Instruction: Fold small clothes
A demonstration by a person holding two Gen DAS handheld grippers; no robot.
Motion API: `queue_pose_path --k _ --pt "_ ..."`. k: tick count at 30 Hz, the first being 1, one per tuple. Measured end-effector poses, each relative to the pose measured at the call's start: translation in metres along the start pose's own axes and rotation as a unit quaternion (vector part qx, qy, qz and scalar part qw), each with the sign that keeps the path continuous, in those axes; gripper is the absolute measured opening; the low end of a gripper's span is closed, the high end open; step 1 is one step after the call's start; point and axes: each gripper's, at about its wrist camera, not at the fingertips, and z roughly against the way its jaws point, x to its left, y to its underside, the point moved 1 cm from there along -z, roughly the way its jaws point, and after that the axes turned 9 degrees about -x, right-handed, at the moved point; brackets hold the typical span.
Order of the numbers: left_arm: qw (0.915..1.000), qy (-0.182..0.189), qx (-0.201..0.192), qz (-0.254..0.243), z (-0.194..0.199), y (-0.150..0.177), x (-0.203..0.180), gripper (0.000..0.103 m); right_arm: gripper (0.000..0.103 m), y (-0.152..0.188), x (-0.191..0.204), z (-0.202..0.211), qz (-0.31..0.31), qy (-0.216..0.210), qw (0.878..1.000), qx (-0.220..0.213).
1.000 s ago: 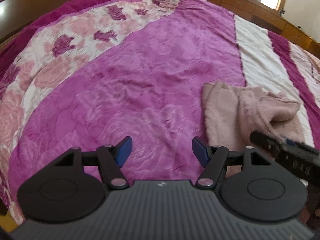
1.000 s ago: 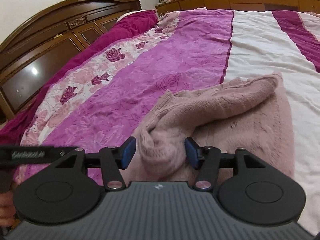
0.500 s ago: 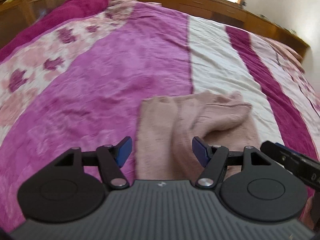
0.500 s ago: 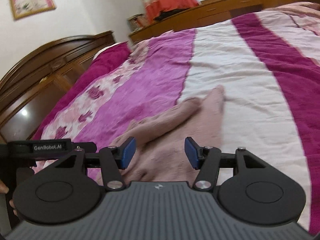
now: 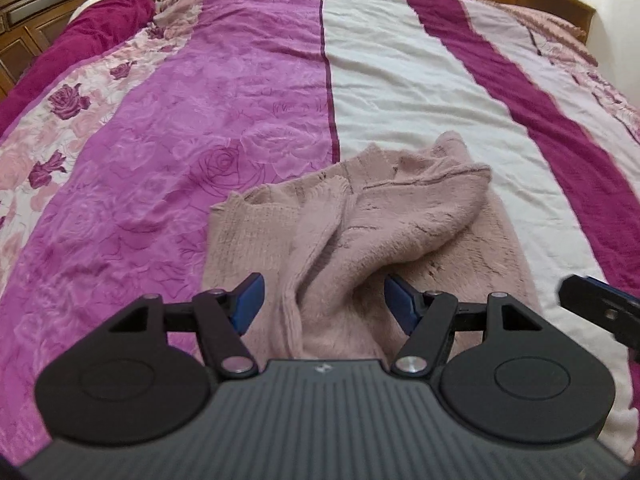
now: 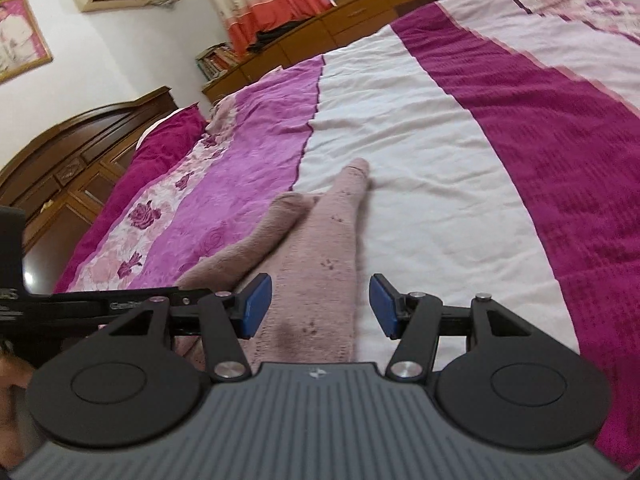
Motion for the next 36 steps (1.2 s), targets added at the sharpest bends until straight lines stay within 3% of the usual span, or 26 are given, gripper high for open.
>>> queue_pose_path --k 6,7,8,9,16,20,21,22,26,28,31,34,36 --pt "0.9981 0.009 -0.011 0.059 -0.021 0.003 0.019 0.066 0.062 0.003 -0.012 -0.004 -0.014 0.003 1.0 0.004" --pt "0.997 0.011 -0.014 0.075 -0.022 0.005 0.024 0.06 0.062 0.004 -0.013 -0.005 -0.016 0.004 1.0 0.006" --pt "0.9953 0.015 -0.016 0.095 -0.024 0.007 0.031 0.046 0.062 0.005 -0.014 -0.006 -0.018 0.005 1.0 0.008" --pt "0.9933 0.018 -0.015 0.113 -0.025 0.008 0.036 0.041 0.062 0.005 -0.014 -0.008 -0.018 0.006 1.0 0.009" --pt "0.9672 0.029 -0.026 0.251 -0.024 0.027 0.074 0.043 0.062 0.009 -0.011 -0.011 -0.008 0.003 1.0 0.012" --pt "0.941 0.051 -0.028 0.333 -0.025 0.038 0.09 0.043 0.062 0.01 -0.01 -0.013 -0.006 0.003 1.0 0.015" --pt "0.9378 0.054 -0.026 0.342 -0.026 0.039 0.091 0.043 0.062 0.01 -0.01 -0.014 -0.006 0.003 1.0 0.016" --pt "0.9409 0.054 -0.025 0.333 -0.027 0.037 0.089 0.043 0.062 0.01 -0.01 -0.014 -0.006 0.003 1.0 0.016" --pt "0.976 0.051 -0.027 0.21 -0.03 0.017 0.065 0.043 0.062 0.013 -0.012 -0.016 -0.008 0.005 1.0 0.019" --pt "0.986 0.048 -0.027 0.157 -0.036 0.009 0.054 0.043 0.062 0.014 -0.013 -0.016 -0.009 0.006 1.0 0.018" --pt "0.9906 0.054 -0.027 0.123 -0.047 0.002 0.047 0.043 0.062 0.014 -0.014 -0.017 -0.01 0.004 1.0 0.018" --pt "0.9899 0.061 -0.035 0.123 -0.054 0.001 0.046 0.042 0.062 0.014 -0.015 -0.018 -0.012 0.006 1.0 0.017" --pt "0.9873 0.07 -0.05 0.133 -0.052 0.005 0.048 0.022 0.062 0.014 -0.017 -0.019 -0.015 0.007 1.0 0.017"
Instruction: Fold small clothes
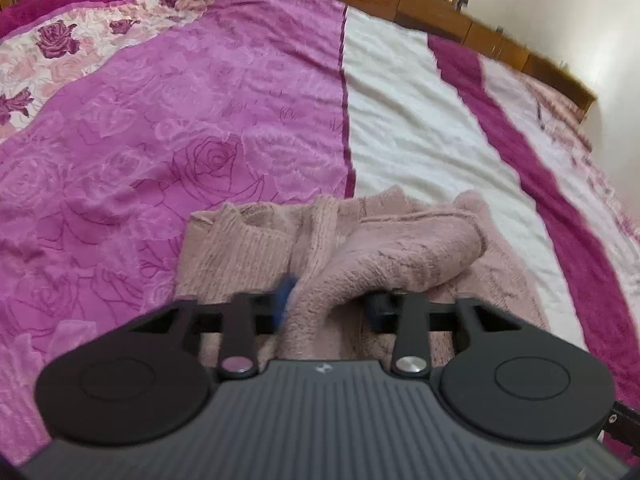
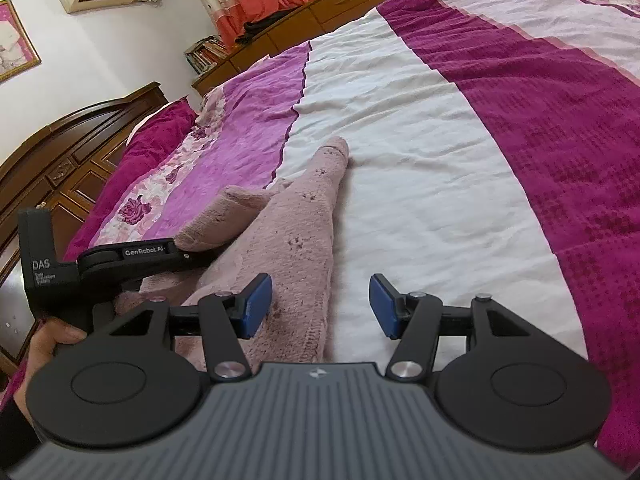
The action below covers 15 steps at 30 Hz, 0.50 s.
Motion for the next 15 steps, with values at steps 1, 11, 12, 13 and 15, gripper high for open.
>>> queue_pose_path --k 1,11,12,13,15 --pt "0.9999 0.004 -0.009 0.008 0.004 0.001 0.002 0.021 0.062 0.0 -0.001 0.0 -0.002 0.001 1.0 0.0" --pt "0.9947 0.005 0.007 0.103 0.028 0.005 0.053 0.023 0.062 0.003 0.005 -0.003 0.008 -0.013 1.0 0.003" --pt "0.9938 -0.001 0.018 0.109 0.023 0.007 0.058 0.026 0.062 0.005 0.008 -0.003 0.009 -0.014 1.0 0.006" --pt "0.9933 -0.005 0.019 0.114 0.022 0.007 0.06 0.033 0.062 0.007 0.01 -0.003 0.011 -0.015 1.0 0.008" --pt "0.9931 -0.007 0.013 0.116 0.021 0.002 0.061 0.037 0.062 0.009 0.015 -0.003 0.019 -0.016 1.0 0.008"
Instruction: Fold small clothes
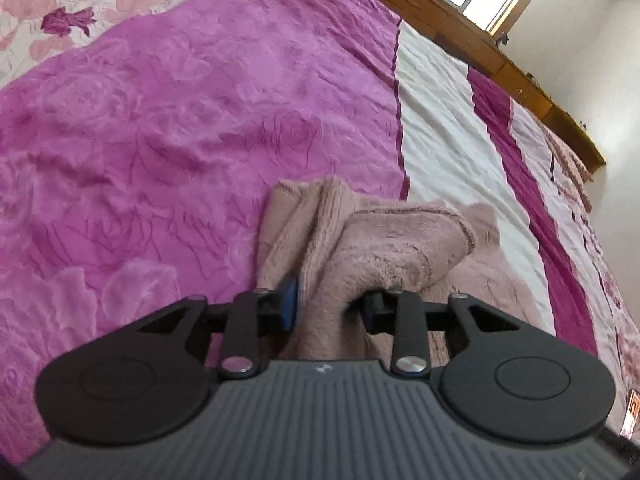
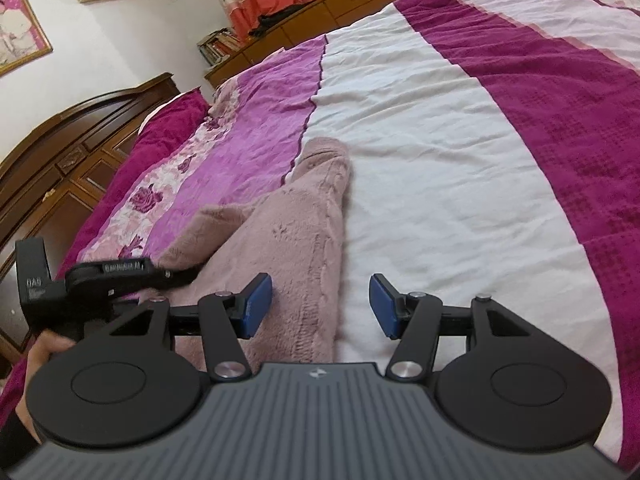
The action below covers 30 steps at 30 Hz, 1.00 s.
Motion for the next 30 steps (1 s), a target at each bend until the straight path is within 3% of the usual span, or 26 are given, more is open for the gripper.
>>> queue_pose_path --k 6,8,11,14,23,30 --pt "0.9991 -0.02 -0.027 -0.026 -0.001 -0.014 -0.005 0.042 0.062 -0.002 0.004 0.001 0.006 -0.003 1.0 -0.001" --pt "0.9983 -0.038 -0.039 -0.02 -0.001 -0.015 0.004 0.049 0.062 -0.001 0.005 0.002 0.008 -0.004 1.0 -0.001" --pt "0.9975 -0.064 -0.031 -0.003 -0.005 -0.014 0.018 0.049 0.062 0.001 0.005 0.002 0.008 -0.008 1.0 0.001" --pt "0.9981 -0.054 -0.03 0.011 0.002 -0.014 0.023 0.046 0.062 0.002 0.005 0.001 0.008 -0.011 1.0 0.002" --pt "0.9988 -0.044 -0.022 -0.011 0.053 -0.004 0.0 0.046 0.062 0.002 0.008 0.005 0.004 -0.015 1.0 0.005" --pt "0.9999 -0.007 0.006 0.012 0.092 0.019 -0.003 0.048 0.062 0.003 0.015 0.015 0.01 -0.015 1.0 0.002"
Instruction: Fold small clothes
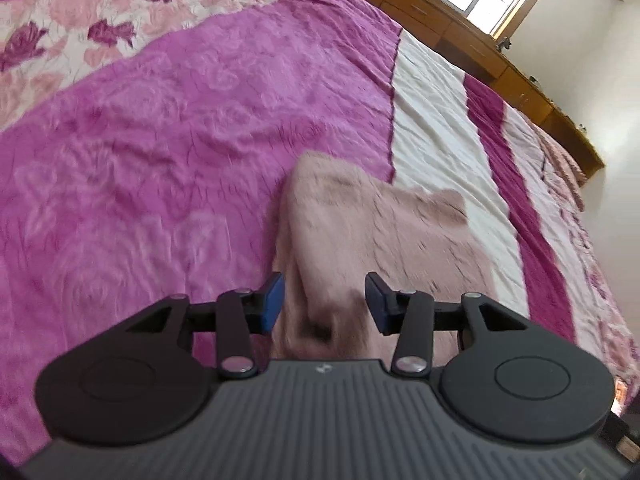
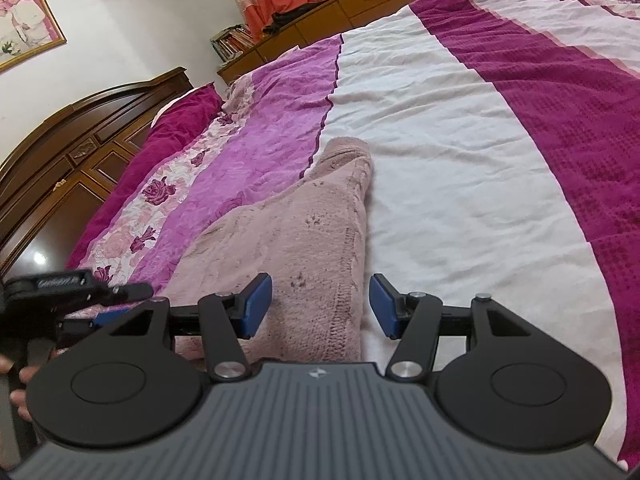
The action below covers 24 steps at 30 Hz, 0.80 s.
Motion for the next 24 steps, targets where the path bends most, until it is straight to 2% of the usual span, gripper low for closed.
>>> queue_pose_path --k 2,7,8,9,11,15,19,24 --pt "0.9998 0.01 0.014 0.01 0.002 0.007 0.001 0.052 0.062 -0.001 0.001 0.002 -0.001 0.0 1.0 -0.001" --pt "0.9994 0.011 0.033 0.008 -0.005 0.02 -0.001 0.05 0.062 0.0 0.002 0.003 -0.004 0.005 1.0 0.004" --pt "0.9994 0.009 0.034 0.004 -0.007 0.023 -0.001 0.029 0.062 0.001 0.002 0.002 -0.005 0.005 1.0 0.006" --pt "0.9993 0.001 0.037 -0.006 -0.009 0.024 -0.002 0.013 0.062 0.002 0.001 0.0 -0.007 0.007 1.0 0.01" --pt "0.999 -0.02 0.039 -0.005 -0.01 0.025 0.001 0.012 0.062 0.003 0.001 -0.002 -0.014 0.01 1.0 0.016" --pt "0.999 -0.032 0.03 -0.004 0.0 0.029 0.013 0.013 0.062 0.006 0.007 0.0 -0.007 -0.004 1.0 0.019" --pt "0.9983 -0.042 0.041 -0.003 -0.007 0.036 0.02 0.014 0.062 0.013 0.011 -0.008 0.006 -0.008 0.999 0.037" --pt "0.998 -0.047 0.04 -0.017 -0.005 0.031 0.012 0.022 0.062 0.021 0.009 -0.016 0.024 -0.001 0.998 0.059"
